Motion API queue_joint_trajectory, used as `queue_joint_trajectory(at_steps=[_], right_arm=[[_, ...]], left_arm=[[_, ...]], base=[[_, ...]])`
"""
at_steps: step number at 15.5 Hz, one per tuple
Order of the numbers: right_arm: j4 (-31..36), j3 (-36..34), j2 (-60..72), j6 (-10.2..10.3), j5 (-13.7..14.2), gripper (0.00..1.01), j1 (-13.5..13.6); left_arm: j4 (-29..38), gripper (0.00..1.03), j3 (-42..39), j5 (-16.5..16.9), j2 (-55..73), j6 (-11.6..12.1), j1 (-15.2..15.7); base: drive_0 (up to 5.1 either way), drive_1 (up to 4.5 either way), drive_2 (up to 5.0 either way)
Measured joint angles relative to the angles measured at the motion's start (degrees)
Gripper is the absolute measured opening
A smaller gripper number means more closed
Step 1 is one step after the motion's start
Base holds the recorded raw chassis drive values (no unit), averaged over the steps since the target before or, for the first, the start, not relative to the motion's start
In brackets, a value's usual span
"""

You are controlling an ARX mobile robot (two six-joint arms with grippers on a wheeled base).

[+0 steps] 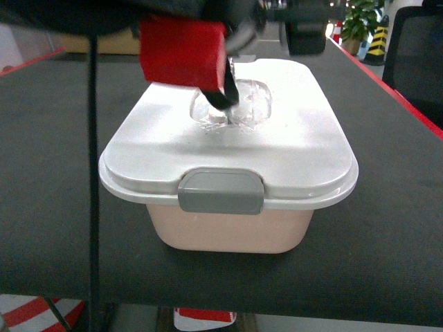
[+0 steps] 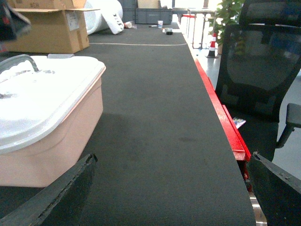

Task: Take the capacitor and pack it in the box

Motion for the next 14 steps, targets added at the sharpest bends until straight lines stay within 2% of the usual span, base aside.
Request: queue_joint_trajectory(at_steps=[1, 2, 4, 6, 7, 9, 10, 11, 12, 14], right_arm=[[0.0, 0.0, 0.0, 0.0, 0.0, 0.98, 0.0], [0.02, 0.0, 0.0, 0.0, 0.0, 0.98, 0.0], [0.02, 0.0, 0.0, 0.0, 0.0, 0.98, 0.0], [0.02, 0.0, 0.0, 0.0, 0.0, 0.98, 0.0], [0.02, 0.0, 0.0, 0.02, 0.02, 0.98, 0.0], [0.02, 0.0, 0.0, 0.0, 0.0, 0.98, 0.0], [0.0, 0.0, 0.0, 0.0, 0.0, 0.98, 0.0], [0.02, 0.0, 0.0, 0.0, -0.02, 0.98, 0.0], [0.04, 0.0, 0.0, 0.0, -0.09, 0.98, 0.0], [0.0, 0.0, 0.0, 0.0, 0.0, 0.98, 0.0]], left_arm=[[2.34, 1.0, -0.48, 2.1, -2.99, -0.11, 1.68], [3.89, 0.98, -1.4, 3.26, -5.51, -0.09, 3.67], [7.5, 0.98, -7.1, 7.67, -11.21, 0.02, 9.09], [11.63, 0.98, -16.28, 13.75, -19.5, 1.77, 15.34], [12.5, 0.98, -22.23, 16.13, -25.7, 2.38, 19.61], [12.59, 0.98, -30.32, 18.8, -31.85, 3.3, 25.68], [11.82, 0.98, -34.27, 18.93, -32.81, 3.41, 28.13], [12.66, 0.93, -35.58, 18.73, -32.44, 4.55, 28.35], [14.29, 0.85, -37.31, 19.65, -32.96, 5.84, 28.24], [16.83, 0.61, -44.02, 21.27, -38.66, 7.8, 28.94]], base=[[0.0, 0.0, 0.0], [0.0, 0.0, 0.0], [0.0, 0.0, 0.0], [0.0, 0.0, 0.0], [0.0, 0.0, 0.0], [0.0, 0.0, 0.0], [0.0, 0.0, 0.0], [0.0, 0.0, 0.0], [0.0, 0.0, 0.0], [0.0, 0.0, 0.0]])
